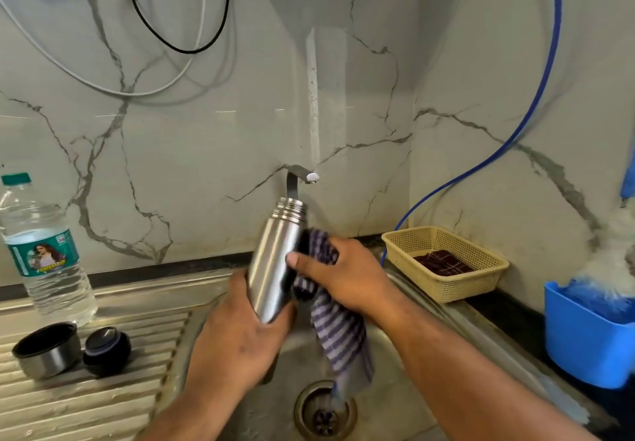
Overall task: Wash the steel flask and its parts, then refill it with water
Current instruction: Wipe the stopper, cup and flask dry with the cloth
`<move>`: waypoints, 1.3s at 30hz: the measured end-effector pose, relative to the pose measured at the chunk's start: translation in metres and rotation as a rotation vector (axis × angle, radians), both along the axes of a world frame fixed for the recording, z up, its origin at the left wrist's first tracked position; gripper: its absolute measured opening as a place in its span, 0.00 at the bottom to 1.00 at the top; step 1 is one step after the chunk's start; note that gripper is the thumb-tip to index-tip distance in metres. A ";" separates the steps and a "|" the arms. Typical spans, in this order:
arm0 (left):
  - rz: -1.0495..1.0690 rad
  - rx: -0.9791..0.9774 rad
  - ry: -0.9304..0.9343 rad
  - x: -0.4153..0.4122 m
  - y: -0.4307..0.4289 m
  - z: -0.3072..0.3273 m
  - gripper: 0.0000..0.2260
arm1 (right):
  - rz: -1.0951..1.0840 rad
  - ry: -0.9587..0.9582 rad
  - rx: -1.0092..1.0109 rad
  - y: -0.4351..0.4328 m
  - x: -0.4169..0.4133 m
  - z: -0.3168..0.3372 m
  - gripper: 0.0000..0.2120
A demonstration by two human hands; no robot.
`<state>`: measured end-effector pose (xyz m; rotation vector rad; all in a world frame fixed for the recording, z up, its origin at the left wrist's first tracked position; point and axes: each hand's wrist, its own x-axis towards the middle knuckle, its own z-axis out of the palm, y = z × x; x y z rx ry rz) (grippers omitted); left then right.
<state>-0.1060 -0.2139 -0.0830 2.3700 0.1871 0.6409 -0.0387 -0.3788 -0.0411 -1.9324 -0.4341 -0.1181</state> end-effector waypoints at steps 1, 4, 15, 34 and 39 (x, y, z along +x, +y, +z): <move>0.020 -0.095 -0.007 0.001 0.002 0.002 0.31 | -0.013 -0.059 -0.147 -0.002 -0.001 0.001 0.16; 0.034 -0.124 -0.009 -0.002 0.010 0.007 0.31 | -0.109 -0.050 -0.221 -0.014 0.001 0.009 0.14; -0.075 0.035 0.054 -0.016 -0.001 0.009 0.30 | -0.716 -0.127 -0.256 -0.120 0.095 0.078 0.32; -0.110 -0.009 -0.048 -0.010 0.012 0.008 0.36 | -0.512 -0.285 -0.103 -0.084 0.010 -0.005 0.07; -0.162 -0.031 -0.058 -0.020 0.010 0.011 0.37 | 0.066 0.090 0.126 -0.007 -0.067 -0.035 0.30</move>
